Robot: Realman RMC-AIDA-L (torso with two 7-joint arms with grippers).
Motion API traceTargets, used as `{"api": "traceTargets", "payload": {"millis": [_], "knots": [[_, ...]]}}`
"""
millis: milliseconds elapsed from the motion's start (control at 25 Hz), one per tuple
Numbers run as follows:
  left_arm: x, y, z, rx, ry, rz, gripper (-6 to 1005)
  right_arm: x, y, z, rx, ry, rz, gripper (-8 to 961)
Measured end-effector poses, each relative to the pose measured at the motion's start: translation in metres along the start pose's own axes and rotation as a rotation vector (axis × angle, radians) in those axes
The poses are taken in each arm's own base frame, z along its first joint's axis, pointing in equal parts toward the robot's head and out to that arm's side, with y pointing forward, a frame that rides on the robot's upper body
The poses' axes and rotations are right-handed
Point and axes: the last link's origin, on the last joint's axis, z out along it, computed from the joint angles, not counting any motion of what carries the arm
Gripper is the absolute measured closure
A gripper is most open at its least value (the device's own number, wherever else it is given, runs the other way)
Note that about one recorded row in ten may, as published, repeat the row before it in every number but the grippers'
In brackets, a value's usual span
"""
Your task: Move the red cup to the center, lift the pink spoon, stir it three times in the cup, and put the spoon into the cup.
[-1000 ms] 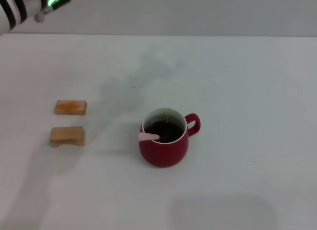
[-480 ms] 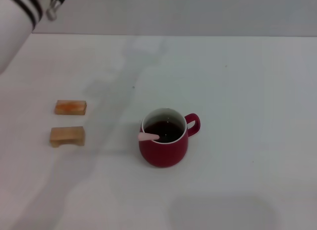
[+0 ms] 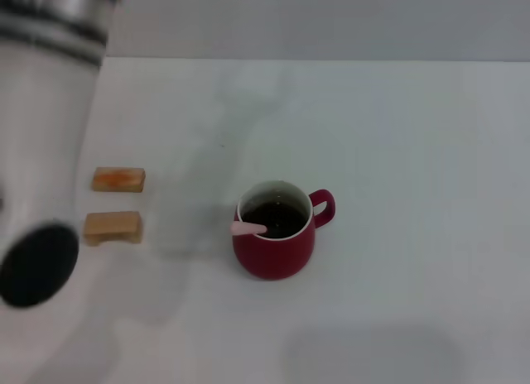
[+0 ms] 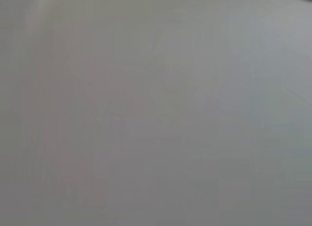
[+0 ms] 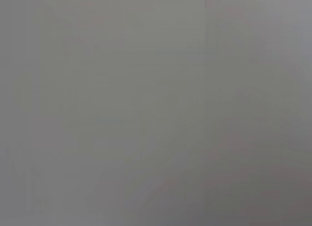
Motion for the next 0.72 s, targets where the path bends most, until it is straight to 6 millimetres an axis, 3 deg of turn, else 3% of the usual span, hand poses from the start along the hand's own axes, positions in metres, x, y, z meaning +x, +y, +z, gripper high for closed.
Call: {"api": "traceTargets", "payload": {"millis": [240,480,720], "knots": [[-0.050,-0.032,-0.057,-0.016,-0.002,-0.083,215,-0.007,-0.009,-0.013,0.028,-0.033,-0.016,262],[-0.107,-0.079,-0.117,0.070,-0.302,0.094,215,-0.013,-0.011,-0.018,0.038,-0.073,-0.015,263],[-0.122,-0.121,-0.163,0.196,-0.457,0.120,215,-0.015,-0.006,-0.018,0.011,-0.084,-0.004,262]]}}
